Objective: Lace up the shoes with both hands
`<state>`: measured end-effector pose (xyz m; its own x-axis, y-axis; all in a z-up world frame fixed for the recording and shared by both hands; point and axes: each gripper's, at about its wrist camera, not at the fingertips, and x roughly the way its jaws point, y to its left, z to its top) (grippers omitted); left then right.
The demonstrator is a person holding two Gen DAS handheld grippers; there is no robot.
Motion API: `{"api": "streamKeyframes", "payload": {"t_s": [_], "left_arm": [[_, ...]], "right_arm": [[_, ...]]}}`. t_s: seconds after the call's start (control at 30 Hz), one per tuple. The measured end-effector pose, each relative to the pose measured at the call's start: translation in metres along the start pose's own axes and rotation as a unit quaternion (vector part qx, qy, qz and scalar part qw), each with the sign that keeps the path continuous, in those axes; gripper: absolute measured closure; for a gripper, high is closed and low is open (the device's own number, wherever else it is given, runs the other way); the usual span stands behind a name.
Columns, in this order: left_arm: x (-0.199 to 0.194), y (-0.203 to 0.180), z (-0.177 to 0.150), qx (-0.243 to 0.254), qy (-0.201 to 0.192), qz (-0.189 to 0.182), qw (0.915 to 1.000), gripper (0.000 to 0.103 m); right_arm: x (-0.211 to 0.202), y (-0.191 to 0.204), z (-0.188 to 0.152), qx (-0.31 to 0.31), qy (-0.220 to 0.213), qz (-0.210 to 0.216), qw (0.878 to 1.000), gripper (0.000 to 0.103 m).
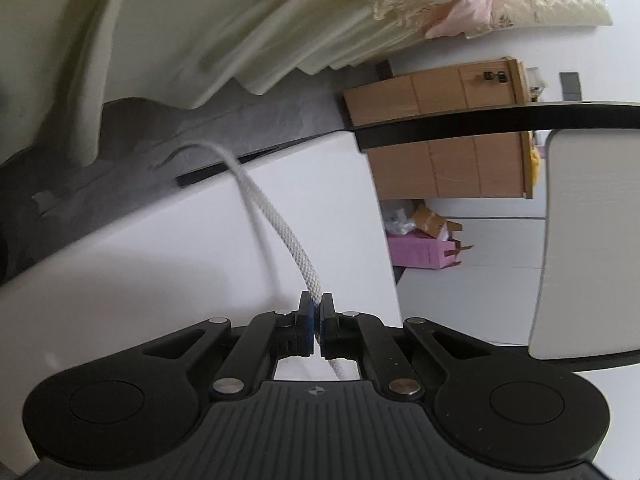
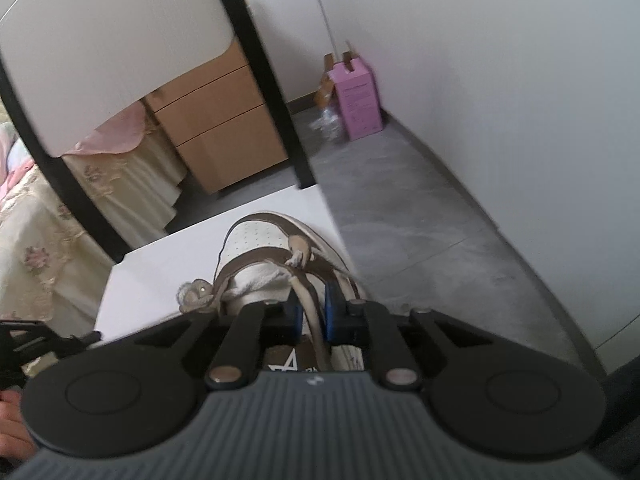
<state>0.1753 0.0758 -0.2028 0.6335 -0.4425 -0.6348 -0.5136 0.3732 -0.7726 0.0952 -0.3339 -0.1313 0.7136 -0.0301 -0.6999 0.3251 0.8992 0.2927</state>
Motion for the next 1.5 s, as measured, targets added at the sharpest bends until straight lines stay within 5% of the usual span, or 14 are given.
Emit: {"api": "streamKeyframes", "payload": {"t_s": [0.1,0.27,0.3,0.33,0.4,0.73,0.87,0.97,1.13,1.5], "left_arm": [[0.002,-0.012,-0.003,0.047,0.004,-0.008,0.9989,0.100],[0.015,-0.015,-0.005,0.041,0.036,-0.013,0.9984,0.097],[0.018,-0.013,-0.005,0.034,0.045,-0.022,0.9981,0.080],[0.019,-0.010,-0.005,0.024,0.053,-0.031,0.9978,0.041],[0.018,-0.008,-0.005,0.007,0.052,-0.039,0.9979,0.022],[0.017,-0.011,-0.025,0.021,0.079,-0.082,0.9932,0.020],[0.033,0.003,-0.040,-0.018,0.112,-0.097,0.9888,0.024],[0.039,0.006,-0.040,-0.034,0.108,-0.102,0.9884,0.042],[0.043,0.005,-0.043,-0.036,0.107,-0.102,0.9883,0.097],[0.025,-0.018,-0.039,0.022,0.086,-0.087,0.9923,0.101]], "right_arm": [[0.000,-0.008,0.001,0.014,0.005,0.005,1.000,0.091],[0.000,-0.013,0.000,0.029,0.018,0.022,0.999,0.088],[0.000,-0.011,-0.001,0.024,0.023,0.029,0.999,0.088],[0.001,-0.009,-0.002,0.021,0.026,0.035,0.999,0.088],[0.001,-0.003,-0.006,0.012,0.028,0.047,0.998,0.088],[0.006,0.023,-0.012,0.007,0.029,0.050,0.998,0.086],[0.007,0.035,-0.017,-0.002,0.030,0.059,0.998,0.086],[0.005,0.041,-0.021,0.001,0.032,0.069,0.997,0.087],[0.004,0.040,-0.024,0.016,0.022,0.069,0.997,0.090],[-0.009,0.004,-0.012,0.082,-0.024,0.019,0.996,0.091]]}}
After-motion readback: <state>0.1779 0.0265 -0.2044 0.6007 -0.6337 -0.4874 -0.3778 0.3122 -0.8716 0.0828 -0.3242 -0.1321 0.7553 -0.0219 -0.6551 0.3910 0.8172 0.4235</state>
